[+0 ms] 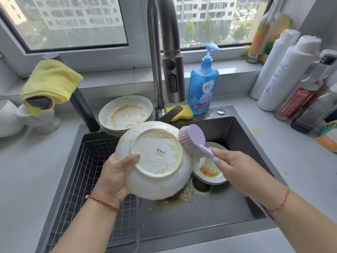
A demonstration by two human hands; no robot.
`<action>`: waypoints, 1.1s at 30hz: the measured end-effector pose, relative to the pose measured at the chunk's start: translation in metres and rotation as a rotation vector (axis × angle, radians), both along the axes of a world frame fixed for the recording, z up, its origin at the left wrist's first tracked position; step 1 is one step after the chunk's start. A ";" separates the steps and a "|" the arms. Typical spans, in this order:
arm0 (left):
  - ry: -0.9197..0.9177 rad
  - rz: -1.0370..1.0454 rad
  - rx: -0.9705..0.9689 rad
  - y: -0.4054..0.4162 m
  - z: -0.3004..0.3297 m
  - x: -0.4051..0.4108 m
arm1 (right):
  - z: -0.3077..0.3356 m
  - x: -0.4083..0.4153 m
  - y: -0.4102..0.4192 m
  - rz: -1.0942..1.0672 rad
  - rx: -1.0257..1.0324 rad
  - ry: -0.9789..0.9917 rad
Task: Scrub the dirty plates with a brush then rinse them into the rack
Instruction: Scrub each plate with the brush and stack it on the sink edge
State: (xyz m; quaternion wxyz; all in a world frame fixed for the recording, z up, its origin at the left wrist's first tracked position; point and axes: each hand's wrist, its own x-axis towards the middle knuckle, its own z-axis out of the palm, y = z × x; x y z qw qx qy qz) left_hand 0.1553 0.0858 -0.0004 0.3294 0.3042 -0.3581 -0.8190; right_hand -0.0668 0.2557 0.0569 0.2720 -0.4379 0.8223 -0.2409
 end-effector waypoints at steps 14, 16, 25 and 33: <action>0.007 0.178 0.088 0.003 -0.002 -0.002 | 0.000 0.064 0.041 0.196 0.081 0.156; 0.015 0.182 0.084 0.003 -0.003 0.000 | -0.003 0.049 0.039 0.108 0.048 0.149; -0.240 0.186 -0.289 0.010 0.026 0.010 | -0.018 0.029 0.030 -0.004 0.028 0.011; -0.976 0.241 -1.123 0.001 0.076 0.020 | -0.023 0.039 0.037 0.035 0.014 -0.133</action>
